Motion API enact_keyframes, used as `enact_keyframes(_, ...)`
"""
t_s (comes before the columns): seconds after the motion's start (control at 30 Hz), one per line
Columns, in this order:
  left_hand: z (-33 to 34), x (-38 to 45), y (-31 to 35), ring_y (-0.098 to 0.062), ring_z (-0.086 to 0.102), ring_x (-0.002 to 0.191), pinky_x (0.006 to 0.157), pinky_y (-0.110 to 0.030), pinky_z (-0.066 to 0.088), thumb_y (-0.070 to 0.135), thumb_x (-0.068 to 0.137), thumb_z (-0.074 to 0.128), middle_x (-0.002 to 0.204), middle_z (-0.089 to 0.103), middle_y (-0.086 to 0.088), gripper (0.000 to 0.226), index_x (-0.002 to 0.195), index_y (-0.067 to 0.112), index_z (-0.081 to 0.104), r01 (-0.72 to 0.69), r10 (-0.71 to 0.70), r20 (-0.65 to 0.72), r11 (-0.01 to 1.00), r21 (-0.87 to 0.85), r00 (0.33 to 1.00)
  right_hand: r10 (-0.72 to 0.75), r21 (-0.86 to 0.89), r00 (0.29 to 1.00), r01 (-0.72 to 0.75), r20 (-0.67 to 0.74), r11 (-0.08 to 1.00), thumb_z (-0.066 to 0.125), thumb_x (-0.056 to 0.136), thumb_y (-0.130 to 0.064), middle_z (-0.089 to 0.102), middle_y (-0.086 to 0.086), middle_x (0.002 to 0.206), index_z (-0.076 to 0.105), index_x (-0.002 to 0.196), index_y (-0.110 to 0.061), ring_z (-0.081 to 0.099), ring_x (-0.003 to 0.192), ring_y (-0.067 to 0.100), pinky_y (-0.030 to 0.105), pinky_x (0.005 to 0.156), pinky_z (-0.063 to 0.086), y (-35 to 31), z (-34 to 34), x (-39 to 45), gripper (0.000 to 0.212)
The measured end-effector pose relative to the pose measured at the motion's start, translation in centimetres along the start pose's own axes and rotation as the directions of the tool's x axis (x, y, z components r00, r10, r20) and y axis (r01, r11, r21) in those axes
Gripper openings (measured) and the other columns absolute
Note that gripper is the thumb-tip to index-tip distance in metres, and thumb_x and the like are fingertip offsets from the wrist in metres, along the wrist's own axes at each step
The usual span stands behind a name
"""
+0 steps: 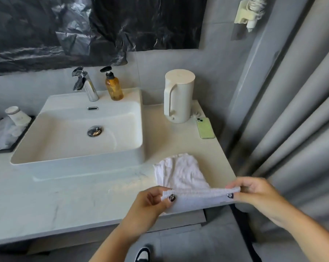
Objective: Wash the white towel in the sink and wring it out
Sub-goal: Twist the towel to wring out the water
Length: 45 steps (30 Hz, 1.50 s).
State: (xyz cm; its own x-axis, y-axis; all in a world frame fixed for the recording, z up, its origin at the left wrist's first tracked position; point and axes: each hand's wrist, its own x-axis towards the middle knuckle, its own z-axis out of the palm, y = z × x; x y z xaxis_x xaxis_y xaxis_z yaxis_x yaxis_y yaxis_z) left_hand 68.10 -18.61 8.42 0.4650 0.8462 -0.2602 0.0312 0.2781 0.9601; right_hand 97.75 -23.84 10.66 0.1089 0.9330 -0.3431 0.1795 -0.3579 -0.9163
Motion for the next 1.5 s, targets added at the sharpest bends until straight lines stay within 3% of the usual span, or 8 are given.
enact_keyframes(0.17, -0.5, 0.5, -1.8, -0.010, 0.060, 0.072, 0.071, -0.023, 0.047, 0.024, 0.083, 0.069, 0.078, 0.070, -0.003, 0.027, 0.099, 0.003, 0.073, 0.121, -0.122, -0.019, 0.992, -0.024, 0.992, 0.111, -0.059, 0.992, -0.108, 0.052, 0.992, 0.062, 0.083, 0.014, 0.075, 0.011, 0.082, 0.075, 0.088, -0.005, 0.067, 0.075, 0.011, 0.016, 0.066, 0.051, 0.9, 1.0, 1.3, 0.024)
enact_keyframes(0.47, -3.8, 11.8, -2.4, -0.023, 0.058, 0.113, 0.105, -0.043, 0.046, 0.025, 0.093, 0.068, 0.125, 0.059, -0.005, 0.052, 0.138, 0.012, 0.046, 0.225, -0.241, -0.549, 0.969, -0.098, 0.800, 0.051, -0.016, 0.815, -0.073, -0.577, 0.997, 0.060, 0.085, -0.003, 0.070, 0.004, 0.107, 0.066, 0.114, -0.014, 0.064, 0.102, 0.024, 0.037, 0.093, 0.051, 1.5, 5.6, 14.9, 0.031)
enact_keyframes(0.77, -0.3, 9.9, -9.7, -0.023, 0.061, 0.089, 0.077, -0.035, 0.055, 0.037, 0.086, 0.071, 0.096, 0.061, -0.004, 0.032, 0.090, 0.013, 0.051, 0.639, -0.533, -0.447, 0.760, 0.120, 0.718, 0.372, -0.147, 0.784, -0.498, -0.497, 0.854, 0.070, 0.084, -0.030, 0.050, 0.005, 0.066, 0.051, 0.067, -0.007, 0.046, 0.062, 0.022, 0.030, 0.055, 0.034, 8.5, 9.2, 13.7, 0.034)
enact_keyframes(0.9, -0.1, 11.0, -8.2, -0.022, 0.043, 0.062, 0.057, -0.029, 0.036, 0.023, 0.081, 0.071, 0.070, 0.044, -0.007, 0.034, 0.068, 0.013, 0.042, 0.576, -0.476, -0.460, 0.811, 0.100, 0.750, 0.262, -0.155, 0.825, -0.383, -0.500, 0.911, 0.071, 0.082, -0.015, 0.063, 0.013, 0.077, 0.063, 0.079, -0.001, 0.060, 0.077, 0.031, 0.027, 0.064, 0.037, 5.9, 8.8, 13.8, 0.017)
enact_keyframes(1.17, 0.3, 8.5, -6.0, -0.020, 0.061, 0.089, 0.077, -0.035, 0.052, 0.019, 0.083, 0.071, 0.103, 0.062, -0.007, 0.032, 0.106, 0.013, 0.050, 0.480, -0.395, -0.425, 0.870, 0.112, 0.814, 0.195, -0.001, 0.838, -0.227, -0.509, 0.974, 0.070, 0.078, -0.006, 0.064, -0.001, 0.080, 0.067, 0.088, -0.011, 0.059, 0.074, 0.017, 0.025, 0.062, 0.043, 5.4, 7.2, 10.9, 0.011)
enact_keyframes(1.3, 1.1, 8.1, -9.0, -0.028, 0.040, 0.133, 0.107, -0.036, 0.037, 0.027, 0.090, 0.066, 0.143, 0.037, -0.010, 0.065, 0.142, 0.007, 0.033, 0.368, -0.094, -0.447, 0.726, 0.581, 0.890, 0.155, -0.394, 0.881, -0.349, -0.447, 0.850, 0.068, 0.086, -0.014, 0.049, 0.013, 0.135, 0.048, 0.136, -0.007, 0.051, 0.119, 0.030, 0.034, 0.093, 0.045, 9.2, 8.3, 10.7, 0.055)
enact_keyframes(1.43, 1.9, 11.1, -9.8, -0.023, -0.012, 0.152, 0.125, -0.038, 0.003, 0.031, 0.102, 0.041, 0.165, -0.009, -0.009, 0.069, 0.156, 0.004, 0.008, 0.072, 0.181, -0.205, 0.556, 0.828, 0.962, -0.368, -0.809, 0.895, 0.013, -0.253, 0.587, 0.062, 0.089, -0.010, 0.039, 0.017, 0.150, 0.046, 0.142, -0.008, 0.042, 0.134, 0.035, 0.047, 0.104, 0.043, 9.5, 9.3, 12.4, 0.056)
enact_keyframes(1.5, 2.1, 12.9, -11.0, -0.018, -0.028, 0.146, 0.124, -0.039, -0.005, 0.045, 0.102, 0.023, 0.157, -0.029, -0.004, 0.075, 0.155, 0.006, -0.013, 0.080, 0.106, -0.149, 0.484, 0.871, 0.983, -0.324, -0.871, 0.945, 0.117, -0.050, 0.477, 0.040, 0.097, -0.027, 0.022, 0.013, 0.160, 0.033, 0.151, -0.013, 0.025, 0.146, 0.030, 0.047, 0.114, 0.031, 9.7, 10.3, 13.8, 0.056)
